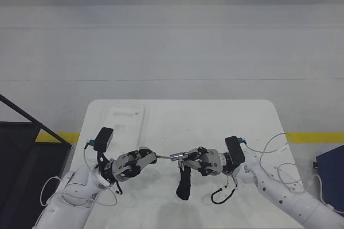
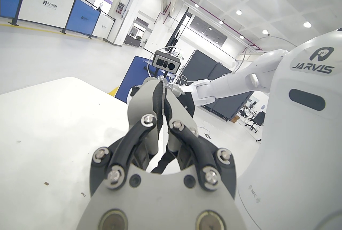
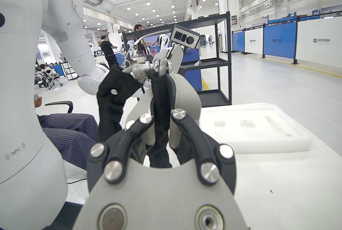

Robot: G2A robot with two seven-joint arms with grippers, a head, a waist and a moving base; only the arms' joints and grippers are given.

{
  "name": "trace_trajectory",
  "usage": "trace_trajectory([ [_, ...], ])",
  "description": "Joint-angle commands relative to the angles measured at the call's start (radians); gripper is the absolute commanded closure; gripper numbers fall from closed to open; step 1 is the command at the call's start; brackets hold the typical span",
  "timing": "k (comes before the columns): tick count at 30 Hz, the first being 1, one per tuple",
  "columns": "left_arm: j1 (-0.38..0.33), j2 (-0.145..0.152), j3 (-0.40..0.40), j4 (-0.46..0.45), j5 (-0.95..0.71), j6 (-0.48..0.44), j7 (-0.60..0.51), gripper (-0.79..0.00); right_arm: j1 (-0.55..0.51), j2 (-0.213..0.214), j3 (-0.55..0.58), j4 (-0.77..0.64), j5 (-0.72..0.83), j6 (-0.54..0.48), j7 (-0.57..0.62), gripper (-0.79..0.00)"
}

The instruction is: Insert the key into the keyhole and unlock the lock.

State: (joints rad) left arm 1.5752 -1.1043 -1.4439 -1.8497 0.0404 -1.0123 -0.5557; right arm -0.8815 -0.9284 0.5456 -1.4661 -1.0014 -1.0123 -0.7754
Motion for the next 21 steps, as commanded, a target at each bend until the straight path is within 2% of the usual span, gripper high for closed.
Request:
trace_trajectory([
  [1, 0.007, 0.002, -0.007, -0.009, 0.014, 0.000, 0.008, 0.000, 0.000, 0.000, 0.000, 0.000, 0.000, 0.000, 0.000, 0.000],
  [8, 0.026, 0.005, -0.012, -0.030, 0.080, 0.000, 0.063, 0.000, 0.000, 0.000, 0.000, 0.000, 0.000, 0.000, 0.000, 0.000],
  [21, 0.022, 0.010, 0.017, -0.013, 0.142, 0.000, 0.175, 0.000, 0.000, 0.000, 0.000, 0.000, 0.000, 0.000, 0.000, 0.000],
])
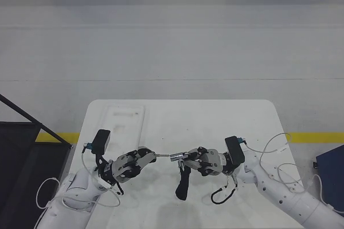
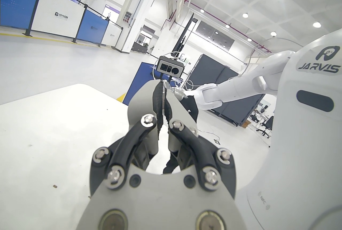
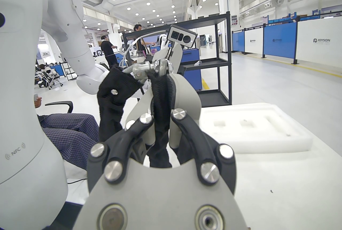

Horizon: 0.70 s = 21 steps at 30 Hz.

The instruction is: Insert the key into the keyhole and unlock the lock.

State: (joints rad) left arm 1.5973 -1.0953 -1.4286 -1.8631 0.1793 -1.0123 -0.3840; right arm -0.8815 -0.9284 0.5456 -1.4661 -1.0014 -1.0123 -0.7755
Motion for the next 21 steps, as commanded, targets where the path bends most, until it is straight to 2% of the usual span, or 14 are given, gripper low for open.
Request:
trace_trajectory([
  [1, 0.000, 0.002, 0.005, 0.001, 0.005, 0.000, 0.007, 0.000, 0.000, 0.000, 0.000, 0.000, 0.000, 0.000, 0.000, 0.000],
  [21, 0.012, 0.027, 0.020, -0.009, 0.042, 0.000, 0.084, 0.000, 0.000, 0.000, 0.000, 0.000, 0.000, 0.000, 0.000, 0.000],
])
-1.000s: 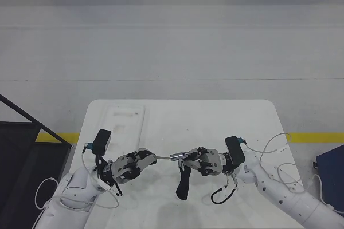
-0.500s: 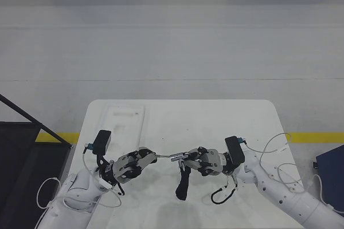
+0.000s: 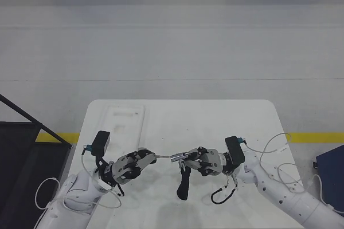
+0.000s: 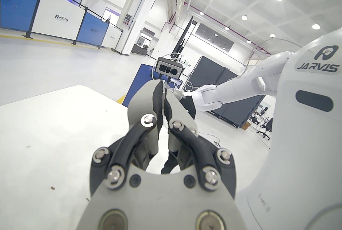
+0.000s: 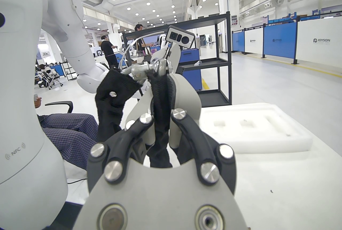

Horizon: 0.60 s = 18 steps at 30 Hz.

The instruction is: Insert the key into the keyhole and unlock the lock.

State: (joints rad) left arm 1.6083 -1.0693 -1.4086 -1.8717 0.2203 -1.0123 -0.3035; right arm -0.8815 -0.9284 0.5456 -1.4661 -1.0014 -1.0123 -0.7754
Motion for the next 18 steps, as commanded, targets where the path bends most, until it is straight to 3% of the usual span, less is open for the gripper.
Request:
trace_trajectory([
  [1, 0.002, 0.003, 0.000, 0.001, 0.004, 0.000, 0.006, 0.000, -0.002, 0.000, 0.001, -0.002, 0.001, 0.006, 0.004, 0.000],
  [18, 0.008, 0.023, 0.012, -0.001, 0.035, 0.000, 0.085, 0.000, -0.070, -0.011, 0.086, -0.049, 0.050, 0.009, 0.102, 0.000],
])
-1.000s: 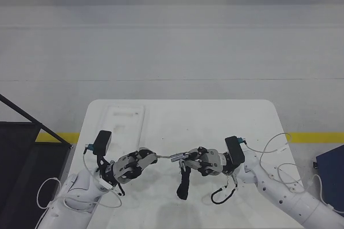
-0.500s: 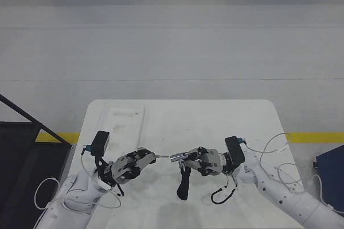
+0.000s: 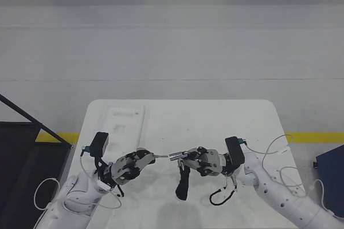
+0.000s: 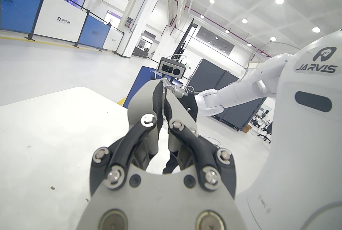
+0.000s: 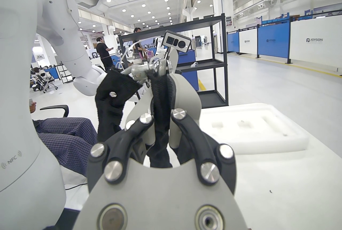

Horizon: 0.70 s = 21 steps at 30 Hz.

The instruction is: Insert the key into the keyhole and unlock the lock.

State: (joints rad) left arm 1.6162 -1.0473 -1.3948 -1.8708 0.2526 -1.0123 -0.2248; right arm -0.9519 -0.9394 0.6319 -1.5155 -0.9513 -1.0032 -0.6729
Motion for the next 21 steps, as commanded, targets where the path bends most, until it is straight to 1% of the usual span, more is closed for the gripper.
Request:
trace_trajectory([
  [1, 0.001, 0.002, -0.002, -0.003, 0.003, 0.000, 0.016, 0.000, 0.000, 0.000, 0.000, 0.000, 0.000, 0.000, 0.000, 0.000],
  [3, 0.006, 0.004, -0.001, -0.003, -0.001, 0.000, 0.036, 0.000, 0.000, 0.000, 0.000, 0.000, 0.000, 0.000, 0.000, 0.000],
  [13, 0.005, 0.018, 0.025, -0.026, 0.041, 0.000, 0.062, 0.000, 0.000, 0.000, 0.000, 0.000, 0.000, 0.000, 0.000, 0.000],
  [17, 0.004, 0.024, 0.025, -0.028, 0.079, 0.000, 0.109, 0.000, 0.000, 0.000, 0.000, 0.000, 0.000, 0.000, 0.000, 0.000],
  [21, 0.009, 0.030, 0.021, -0.033, 0.130, 0.000, 0.182, 0.000, 0.000, 0.000, 0.000, 0.000, 0.000, 0.000, 0.000, 0.000],
])
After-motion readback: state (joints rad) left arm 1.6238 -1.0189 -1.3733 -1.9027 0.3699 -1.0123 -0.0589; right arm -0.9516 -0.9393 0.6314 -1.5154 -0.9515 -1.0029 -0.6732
